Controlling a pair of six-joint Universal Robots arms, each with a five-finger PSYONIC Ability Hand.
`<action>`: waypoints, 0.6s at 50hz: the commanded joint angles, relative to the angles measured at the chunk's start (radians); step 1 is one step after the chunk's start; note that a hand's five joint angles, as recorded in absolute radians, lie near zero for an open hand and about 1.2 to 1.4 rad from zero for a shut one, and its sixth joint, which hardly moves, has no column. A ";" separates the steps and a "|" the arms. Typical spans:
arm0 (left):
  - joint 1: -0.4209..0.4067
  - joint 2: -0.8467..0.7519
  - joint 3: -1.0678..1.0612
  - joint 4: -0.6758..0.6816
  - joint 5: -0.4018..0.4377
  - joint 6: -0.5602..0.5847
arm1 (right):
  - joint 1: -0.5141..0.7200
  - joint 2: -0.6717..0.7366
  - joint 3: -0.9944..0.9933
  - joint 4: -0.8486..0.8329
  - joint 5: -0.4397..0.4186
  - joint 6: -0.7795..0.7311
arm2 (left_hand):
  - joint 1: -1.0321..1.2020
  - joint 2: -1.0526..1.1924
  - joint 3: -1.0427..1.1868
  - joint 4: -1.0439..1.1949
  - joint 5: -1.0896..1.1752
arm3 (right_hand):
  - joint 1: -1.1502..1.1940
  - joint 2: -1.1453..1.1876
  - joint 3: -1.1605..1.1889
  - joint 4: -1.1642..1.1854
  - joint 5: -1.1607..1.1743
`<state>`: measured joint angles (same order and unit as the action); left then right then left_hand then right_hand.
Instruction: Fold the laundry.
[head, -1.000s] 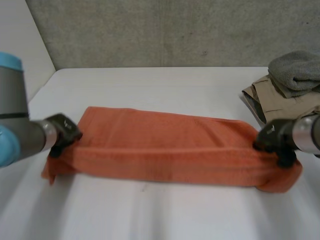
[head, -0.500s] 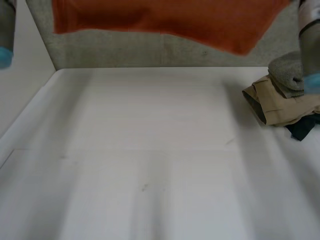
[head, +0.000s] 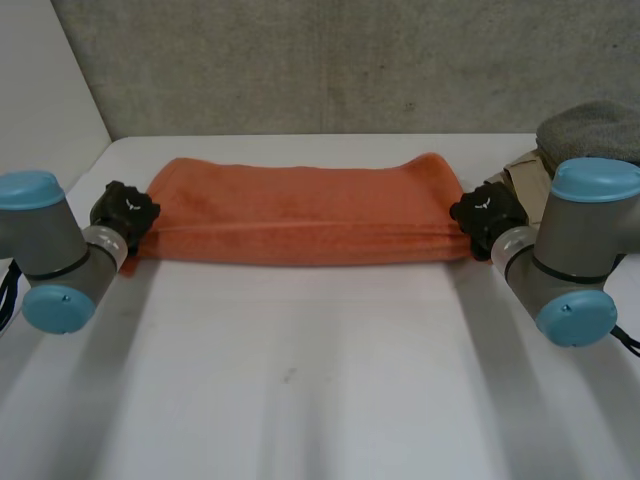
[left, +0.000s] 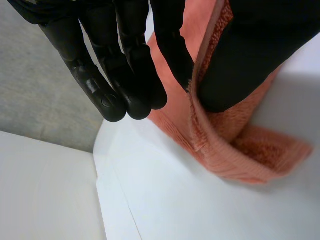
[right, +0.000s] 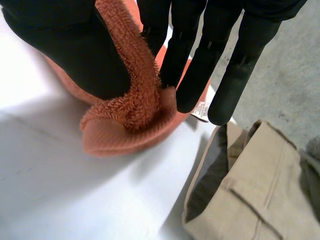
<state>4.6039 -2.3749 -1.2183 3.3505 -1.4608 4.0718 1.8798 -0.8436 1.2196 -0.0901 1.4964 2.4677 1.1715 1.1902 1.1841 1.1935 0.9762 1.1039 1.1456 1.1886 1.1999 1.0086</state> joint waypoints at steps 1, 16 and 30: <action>0.026 0.005 0.000 -0.009 0.027 0.024 | -0.011 -0.037 0.018 0.019 -0.001 0.028 | -0.297 -0.316 -0.310 -0.319 -0.276 | 0.292 0.251 0.208 0.196 0.213; 0.055 0.034 -0.013 -0.055 0.037 0.018 | -0.019 -0.048 0.035 0.026 0.022 0.034 | -0.492 -0.511 -0.505 -0.514 -0.471 | 0.292 0.251 0.208 0.196 0.213; 0.078 0.250 -0.098 -0.357 0.096 -0.008 | -0.038 -0.152 0.064 0.176 -0.039 -0.009 | 0.225 0.206 0.212 0.203 0.246 | 0.292 0.251 0.208 0.196 0.213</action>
<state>4.6702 -2.2457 -1.2572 3.1621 -1.3686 4.0539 1.8528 -0.9387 1.2743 -0.0254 1.5071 2.4985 1.1762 1.1945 1.1871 1.1949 0.9865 1.1039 1.1456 1.1887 1.2001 1.0086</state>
